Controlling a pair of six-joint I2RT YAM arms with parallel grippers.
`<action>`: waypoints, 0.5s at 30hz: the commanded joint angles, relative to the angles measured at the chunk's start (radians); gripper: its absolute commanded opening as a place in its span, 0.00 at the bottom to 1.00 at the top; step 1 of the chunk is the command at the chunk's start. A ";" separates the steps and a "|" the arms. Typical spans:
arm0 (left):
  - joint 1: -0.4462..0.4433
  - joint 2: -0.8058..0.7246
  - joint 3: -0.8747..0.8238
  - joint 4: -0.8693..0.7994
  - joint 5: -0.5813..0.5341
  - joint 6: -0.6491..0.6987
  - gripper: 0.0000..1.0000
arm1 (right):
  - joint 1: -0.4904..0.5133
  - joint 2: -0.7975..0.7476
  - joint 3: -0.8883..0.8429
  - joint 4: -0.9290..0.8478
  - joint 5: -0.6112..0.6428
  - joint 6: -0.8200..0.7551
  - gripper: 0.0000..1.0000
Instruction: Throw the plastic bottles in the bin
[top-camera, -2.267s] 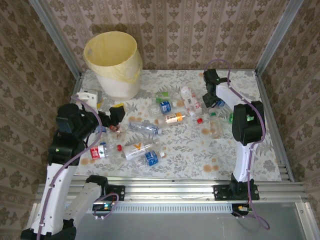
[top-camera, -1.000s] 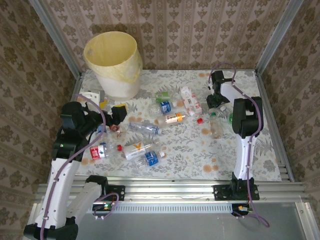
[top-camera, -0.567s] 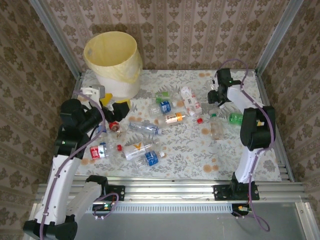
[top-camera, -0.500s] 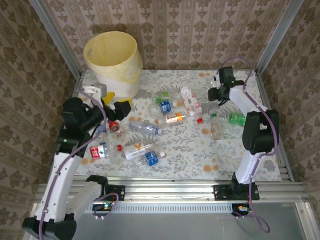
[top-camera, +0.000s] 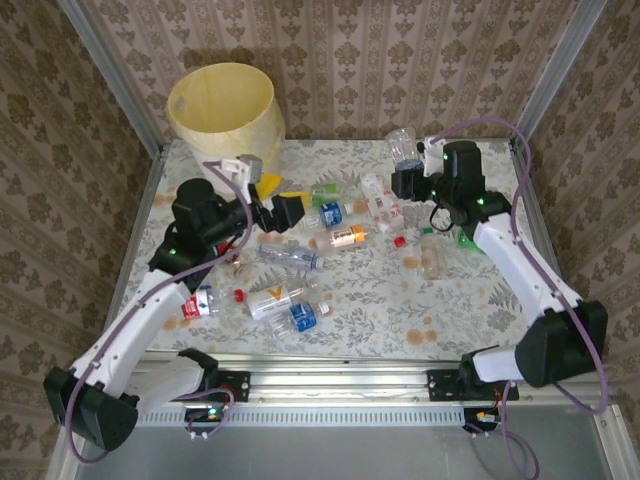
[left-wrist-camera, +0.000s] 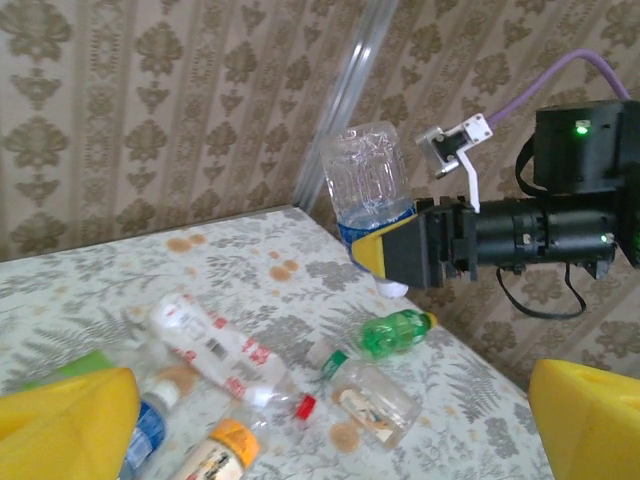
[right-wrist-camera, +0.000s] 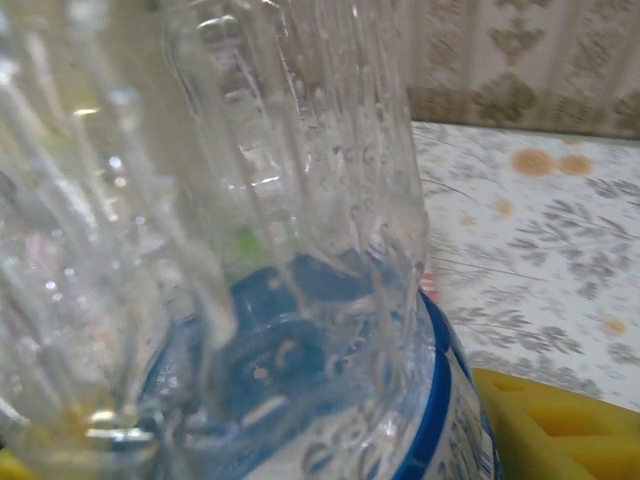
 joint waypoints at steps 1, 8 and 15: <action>-0.042 0.043 0.017 0.155 0.001 -0.023 1.00 | 0.028 -0.092 -0.074 0.122 -0.108 0.079 0.61; -0.111 0.165 0.057 0.273 0.015 -0.073 1.00 | 0.146 -0.207 -0.159 0.120 -0.083 0.105 0.61; -0.201 0.263 0.119 0.294 0.045 -0.047 1.00 | 0.220 -0.267 -0.225 0.143 -0.075 0.134 0.61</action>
